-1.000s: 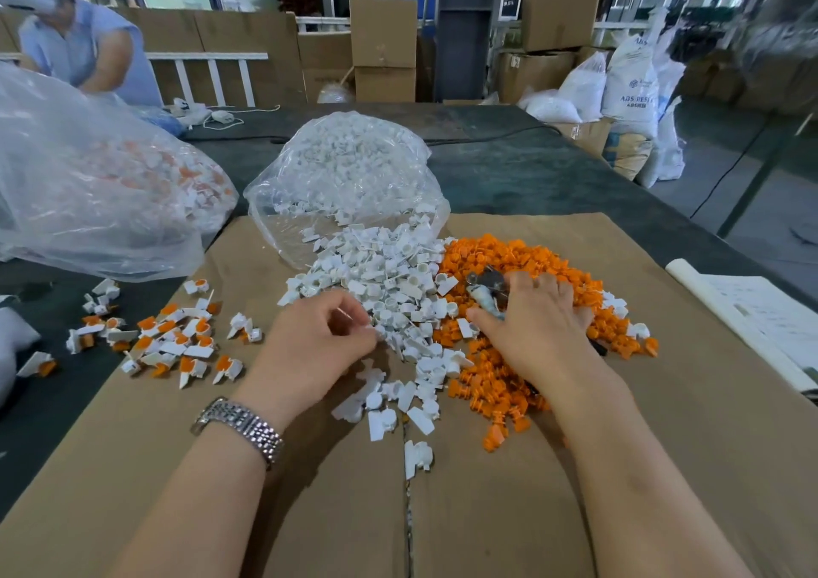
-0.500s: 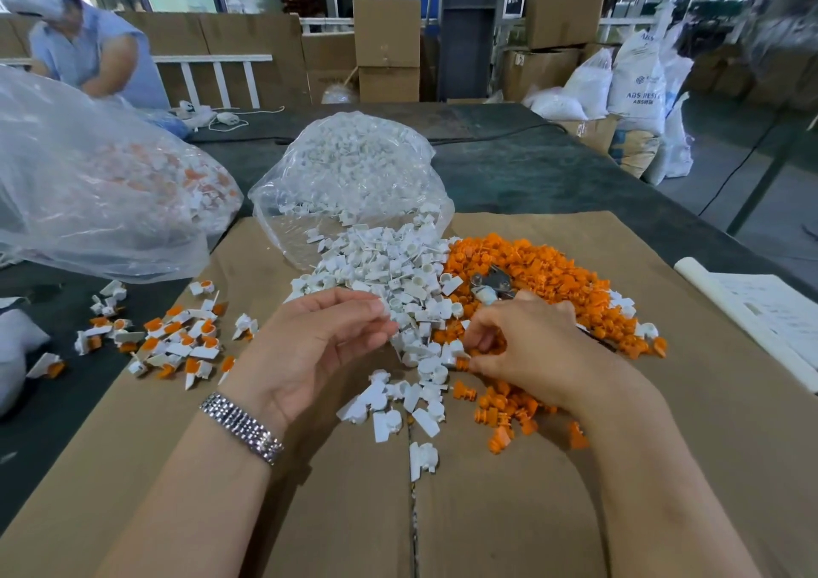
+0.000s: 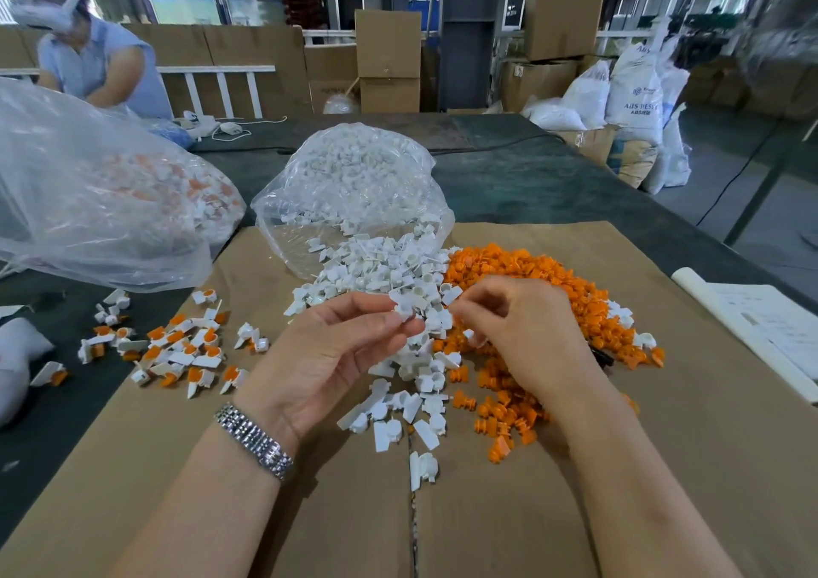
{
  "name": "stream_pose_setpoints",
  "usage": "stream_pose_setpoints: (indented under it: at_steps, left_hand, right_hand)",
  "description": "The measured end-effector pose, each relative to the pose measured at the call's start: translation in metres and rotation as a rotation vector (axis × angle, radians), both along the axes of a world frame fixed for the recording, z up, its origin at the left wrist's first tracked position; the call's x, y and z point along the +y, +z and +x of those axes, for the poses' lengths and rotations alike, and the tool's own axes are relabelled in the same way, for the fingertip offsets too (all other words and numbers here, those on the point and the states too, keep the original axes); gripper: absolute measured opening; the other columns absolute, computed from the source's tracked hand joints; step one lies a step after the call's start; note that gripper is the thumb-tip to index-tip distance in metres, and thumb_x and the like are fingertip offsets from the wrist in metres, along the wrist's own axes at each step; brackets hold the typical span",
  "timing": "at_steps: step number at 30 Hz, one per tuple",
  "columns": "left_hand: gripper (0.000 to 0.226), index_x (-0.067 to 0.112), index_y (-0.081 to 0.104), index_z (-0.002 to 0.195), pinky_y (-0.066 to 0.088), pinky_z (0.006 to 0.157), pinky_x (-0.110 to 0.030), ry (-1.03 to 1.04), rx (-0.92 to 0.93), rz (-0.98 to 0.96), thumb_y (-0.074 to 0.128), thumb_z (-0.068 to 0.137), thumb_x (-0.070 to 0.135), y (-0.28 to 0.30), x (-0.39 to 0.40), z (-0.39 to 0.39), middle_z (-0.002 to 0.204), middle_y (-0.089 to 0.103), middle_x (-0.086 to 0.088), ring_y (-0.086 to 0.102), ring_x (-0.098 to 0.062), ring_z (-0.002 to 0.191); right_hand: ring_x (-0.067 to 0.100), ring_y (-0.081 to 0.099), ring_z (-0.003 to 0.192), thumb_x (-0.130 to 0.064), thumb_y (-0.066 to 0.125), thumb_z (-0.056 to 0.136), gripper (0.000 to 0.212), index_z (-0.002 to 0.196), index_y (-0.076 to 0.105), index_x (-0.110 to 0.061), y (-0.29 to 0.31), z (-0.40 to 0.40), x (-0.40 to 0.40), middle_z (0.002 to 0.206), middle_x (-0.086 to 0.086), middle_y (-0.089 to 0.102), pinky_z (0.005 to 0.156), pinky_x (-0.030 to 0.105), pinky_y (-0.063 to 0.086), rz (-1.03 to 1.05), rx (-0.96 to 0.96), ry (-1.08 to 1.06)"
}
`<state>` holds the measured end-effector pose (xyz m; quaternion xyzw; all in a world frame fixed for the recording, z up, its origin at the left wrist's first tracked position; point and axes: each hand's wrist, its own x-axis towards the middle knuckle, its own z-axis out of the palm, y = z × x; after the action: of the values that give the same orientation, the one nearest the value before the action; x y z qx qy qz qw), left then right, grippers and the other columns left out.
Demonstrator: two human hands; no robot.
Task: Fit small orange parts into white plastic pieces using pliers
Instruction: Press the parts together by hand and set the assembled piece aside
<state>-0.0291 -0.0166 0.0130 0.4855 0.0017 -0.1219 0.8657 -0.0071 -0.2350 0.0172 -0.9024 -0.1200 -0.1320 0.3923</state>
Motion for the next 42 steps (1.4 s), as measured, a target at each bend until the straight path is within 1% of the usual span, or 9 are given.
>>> stream_pose_setpoints:
  at_steps: [3, 6, 9, 18, 22, 28, 32, 37, 42]
  left_hand:
    - [0.017, 0.005, 0.077, 0.082, 0.061, 0.075, -0.026, 0.041, -0.065, 0.037, 0.077, 0.07, -0.007, -0.003, -0.004, 0.001, 0.099, 0.074, -0.025, 0.074, -0.039, 0.102]
    - [0.024, 0.008, 0.077, 0.085, 0.06, 0.082, -0.03, 0.1, -0.148, 0.145, 0.088, 0.063, 0.003, -0.007, -0.009, 0.001, 0.101, 0.074, -0.023, 0.074, -0.037, 0.101]
    - [0.034, 0.014, 0.078, 0.085, 0.059, 0.087, -0.033, 0.124, -0.191, 0.224, 0.093, 0.055, 0.018, -0.009, -0.01, 0.002, 0.105, 0.075, -0.022, 0.073, -0.038, 0.103]
    - [0.034, 0.02, 0.078, 0.092, 0.056, 0.095, -0.038, 0.21, -0.338, 0.483, 0.09, 0.066, 0.038, -0.008, -0.011, -0.004, 0.111, 0.077, -0.002, 0.074, -0.023, 0.104]
    - [0.019, 0.018, 0.079, 0.083, 0.059, 0.088, -0.027, 0.245, -0.371, 0.476, 0.089, 0.07, 0.025, -0.005, -0.012, -0.006, 0.108, 0.077, 0.002, 0.074, -0.017, 0.101]
    - [0.018, 0.01, 0.067, 0.087, 0.056, 0.078, -0.019, 0.329, -0.506, 0.595, 0.077, 0.083, -0.003, -0.009, -0.022, -0.008, 0.095, 0.074, 0.008, 0.074, -0.011, 0.091]
    - [0.026, 0.017, 0.067, 0.101, 0.058, 0.076, -0.021, 0.342, -0.496, 0.572, 0.076, 0.086, -0.002, -0.008, -0.022, -0.008, 0.1, 0.075, 0.004, 0.075, -0.014, 0.094]
    - [0.03, 0.021, 0.073, 0.104, 0.056, 0.076, -0.016, 0.335, -0.424, 0.496, 0.078, 0.082, 0.0, -0.003, -0.018, -0.009, 0.1, 0.078, -0.001, 0.076, -0.015, 0.093]
    - [0.034, 0.02, 0.075, 0.103, 0.056, 0.083, -0.02, 0.281, -0.381, 0.361, 0.083, 0.072, 0.013, 0.0, -0.013, -0.008, 0.105, 0.077, -0.007, 0.074, -0.022, 0.1]
  right_hand:
    - [0.011, 0.075, 0.073, -0.023, 0.072, 0.093, 0.006, 0.094, 0.077, -0.018, 0.009, -0.008, 0.005, 0.078, -0.002, 0.077, 0.067, 0.02, 0.058, 0.485, 0.115, 0.191]
    - [0.017, 0.077, 0.079, -0.015, 0.07, 0.094, 0.008, 0.098, 0.075, -0.011, 0.013, -0.013, 0.011, 0.085, 0.004, 0.078, 0.069, 0.022, 0.06, 0.624, 0.156, 0.283]
    - [0.016, 0.075, 0.072, -0.015, 0.069, 0.096, 0.008, 0.098, 0.073, -0.009, 0.012, -0.014, 0.016, 0.081, 0.003, 0.077, 0.063, 0.02, 0.056, 0.582, 0.171, 0.275]
    - [0.018, 0.072, 0.063, -0.017, 0.071, 0.094, 0.005, 0.091, 0.069, -0.013, 0.007, -0.015, 0.024, 0.072, 0.001, 0.073, 0.061, 0.023, 0.058, 0.485, 0.156, 0.197]
    - [0.017, 0.071, 0.061, -0.02, 0.07, 0.095, 0.006, 0.092, 0.067, -0.016, 0.007, -0.016, 0.027, 0.072, 0.002, 0.073, 0.063, 0.035, 0.059, 0.448, 0.13, 0.184]
    - [0.011, 0.064, 0.047, -0.023, 0.068, 0.094, 0.01, 0.087, 0.063, -0.018, 0.0, -0.017, 0.039, 0.06, 0.002, 0.069, 0.052, 0.017, 0.047, 0.439, 0.095, 0.112]
    - [0.011, 0.063, 0.045, -0.025, 0.068, 0.094, 0.011, 0.086, 0.062, -0.019, -0.003, -0.017, 0.043, 0.057, 0.003, 0.067, 0.051, 0.015, 0.046, 0.47, 0.086, 0.127]
    - [0.013, 0.068, 0.061, -0.024, 0.071, 0.092, 0.011, 0.095, 0.061, -0.025, 0.001, -0.016, 0.037, 0.082, -0.003, 0.069, 0.06, 0.028, 0.058, 0.468, 0.147, 0.214]
    - [0.008, 0.068, 0.076, -0.013, 0.07, 0.093, 0.024, 0.113, 0.067, -0.026, 0.003, -0.017, 0.032, 0.098, -0.01, 0.068, 0.071, 0.026, 0.059, 0.474, 0.129, 0.308]
